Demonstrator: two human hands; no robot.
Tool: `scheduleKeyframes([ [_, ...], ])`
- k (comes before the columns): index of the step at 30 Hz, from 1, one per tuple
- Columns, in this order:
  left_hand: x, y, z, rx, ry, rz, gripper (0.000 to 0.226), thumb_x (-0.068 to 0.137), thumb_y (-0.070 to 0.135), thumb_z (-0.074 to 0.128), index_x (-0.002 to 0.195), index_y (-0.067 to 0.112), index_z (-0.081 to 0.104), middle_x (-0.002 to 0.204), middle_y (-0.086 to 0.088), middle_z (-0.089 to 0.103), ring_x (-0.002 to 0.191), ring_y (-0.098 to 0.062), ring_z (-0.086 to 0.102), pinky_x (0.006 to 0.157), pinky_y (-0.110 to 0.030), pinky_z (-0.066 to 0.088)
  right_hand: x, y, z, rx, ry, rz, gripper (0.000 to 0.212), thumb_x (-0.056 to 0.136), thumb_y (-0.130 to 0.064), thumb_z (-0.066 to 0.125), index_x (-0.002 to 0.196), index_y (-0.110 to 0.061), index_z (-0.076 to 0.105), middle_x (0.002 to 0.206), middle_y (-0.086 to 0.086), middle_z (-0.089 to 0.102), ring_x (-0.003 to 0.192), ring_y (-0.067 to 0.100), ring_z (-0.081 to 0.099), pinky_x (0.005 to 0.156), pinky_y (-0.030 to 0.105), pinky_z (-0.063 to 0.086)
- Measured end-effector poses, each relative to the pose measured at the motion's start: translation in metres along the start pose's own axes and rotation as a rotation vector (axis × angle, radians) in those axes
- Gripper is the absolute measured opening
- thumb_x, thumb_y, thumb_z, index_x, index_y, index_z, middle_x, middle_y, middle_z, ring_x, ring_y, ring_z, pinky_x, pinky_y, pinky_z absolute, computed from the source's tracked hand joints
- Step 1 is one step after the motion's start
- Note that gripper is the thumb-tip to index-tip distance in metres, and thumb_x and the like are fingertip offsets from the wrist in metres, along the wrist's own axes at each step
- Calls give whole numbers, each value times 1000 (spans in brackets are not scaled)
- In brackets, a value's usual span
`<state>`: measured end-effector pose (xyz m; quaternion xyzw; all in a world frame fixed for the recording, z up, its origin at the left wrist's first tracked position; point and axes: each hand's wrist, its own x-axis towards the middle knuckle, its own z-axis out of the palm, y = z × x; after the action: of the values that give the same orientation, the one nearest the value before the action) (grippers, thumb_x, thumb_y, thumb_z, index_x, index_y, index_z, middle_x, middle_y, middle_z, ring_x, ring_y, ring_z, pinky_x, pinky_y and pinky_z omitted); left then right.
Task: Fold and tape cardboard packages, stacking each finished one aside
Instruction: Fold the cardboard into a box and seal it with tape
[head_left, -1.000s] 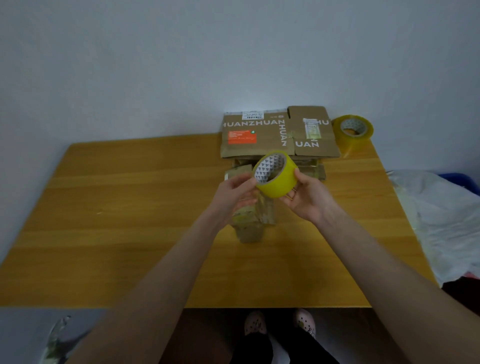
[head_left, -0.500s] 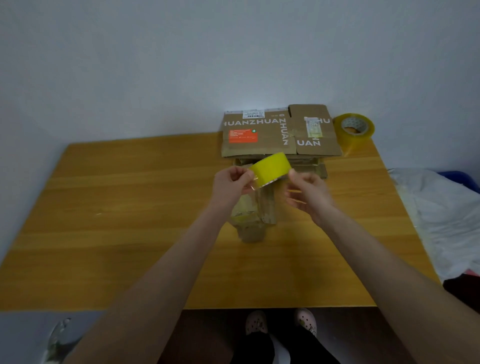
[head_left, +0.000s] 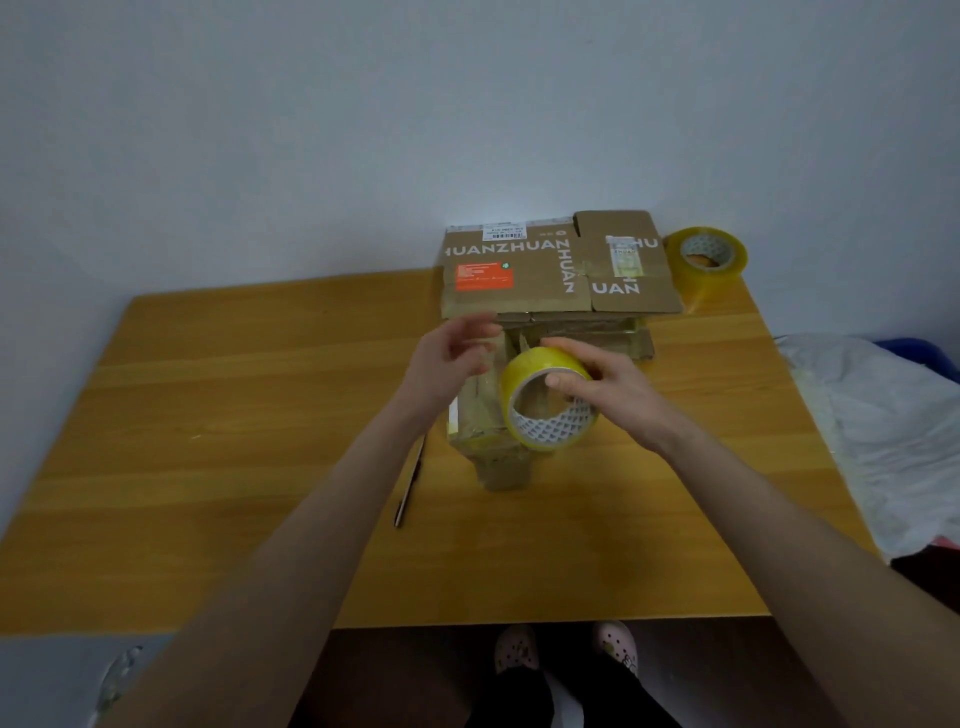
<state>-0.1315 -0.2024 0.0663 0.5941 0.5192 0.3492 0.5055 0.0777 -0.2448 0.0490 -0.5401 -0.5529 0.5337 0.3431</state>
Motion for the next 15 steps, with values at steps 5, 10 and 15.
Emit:
scheduleKeyframes([
  [5, -6, 11, 5, 97, -254, 73, 38, 88, 5, 63, 119, 27, 61, 122, 5, 63, 112, -3, 56, 90, -18, 48, 0, 2, 0, 114, -121, 41, 49, 80, -39, 65, 128, -30, 58, 74, 6, 65, 81, 21, 64, 91, 26, 49],
  [10, -1, 13, 11, 163, -91, 131, 14, 84, 4, 68, 77, 16, 72, 70, 14, 69, 71, 1, 63, 71, -14, 48, 1, 4, 7, 186, -71, 91, 38, 87, -33, 61, 123, -19, 61, 100, -2, 70, 94, 12, 64, 88, 28, 52],
  [15, 3, 9, 14, 286, 146, 99, 11, 85, 15, 69, 78, 22, 70, 71, 9, 66, 72, -11, 65, 68, -26, 57, 0, 4, 6, -142, 275, -125, 32, 88, -56, 54, 89, -26, 65, 90, -5, 63, 88, 11, 55, 77, 29, 42],
])
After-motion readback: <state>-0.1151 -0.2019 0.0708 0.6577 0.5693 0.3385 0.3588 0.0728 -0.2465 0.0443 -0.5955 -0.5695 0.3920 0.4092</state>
